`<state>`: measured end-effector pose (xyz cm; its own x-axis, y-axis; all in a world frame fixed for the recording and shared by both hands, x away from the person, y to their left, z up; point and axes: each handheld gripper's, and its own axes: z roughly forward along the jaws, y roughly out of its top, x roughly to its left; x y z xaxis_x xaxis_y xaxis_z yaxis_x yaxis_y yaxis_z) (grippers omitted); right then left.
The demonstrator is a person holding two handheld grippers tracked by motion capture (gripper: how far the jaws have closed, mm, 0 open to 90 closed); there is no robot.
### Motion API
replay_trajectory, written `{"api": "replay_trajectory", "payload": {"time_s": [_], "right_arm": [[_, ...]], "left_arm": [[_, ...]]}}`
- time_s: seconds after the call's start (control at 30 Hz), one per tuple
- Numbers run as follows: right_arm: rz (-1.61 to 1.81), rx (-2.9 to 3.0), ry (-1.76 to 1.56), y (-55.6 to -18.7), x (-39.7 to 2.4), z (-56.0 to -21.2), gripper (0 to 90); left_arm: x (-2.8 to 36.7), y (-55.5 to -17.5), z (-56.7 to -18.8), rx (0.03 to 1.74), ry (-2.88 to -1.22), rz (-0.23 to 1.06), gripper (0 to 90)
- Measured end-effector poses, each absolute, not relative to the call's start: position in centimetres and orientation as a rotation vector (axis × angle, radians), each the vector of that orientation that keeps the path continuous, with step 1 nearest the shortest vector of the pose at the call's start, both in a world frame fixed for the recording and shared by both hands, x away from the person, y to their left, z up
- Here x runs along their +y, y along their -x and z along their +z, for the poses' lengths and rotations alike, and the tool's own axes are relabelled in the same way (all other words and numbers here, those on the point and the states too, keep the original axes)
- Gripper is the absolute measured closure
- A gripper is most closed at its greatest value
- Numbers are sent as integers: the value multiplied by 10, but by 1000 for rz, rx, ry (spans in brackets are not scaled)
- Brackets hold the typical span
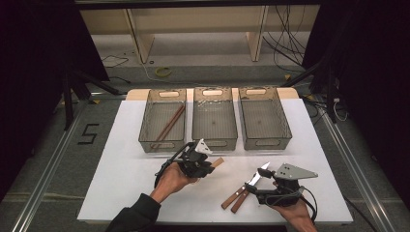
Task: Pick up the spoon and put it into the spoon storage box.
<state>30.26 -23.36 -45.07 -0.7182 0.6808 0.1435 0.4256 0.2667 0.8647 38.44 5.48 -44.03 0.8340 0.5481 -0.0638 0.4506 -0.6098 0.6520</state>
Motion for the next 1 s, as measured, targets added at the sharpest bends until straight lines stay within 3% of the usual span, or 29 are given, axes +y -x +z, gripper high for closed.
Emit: {"api": "replay_trajectory", "payload": {"time_s": [1.0], "right_arm": [[1433, 2289, -1034, -304, -233, -453, 274]], "left_arm": [[84, -413, -396, 766, -2173, 269, 766]]}}
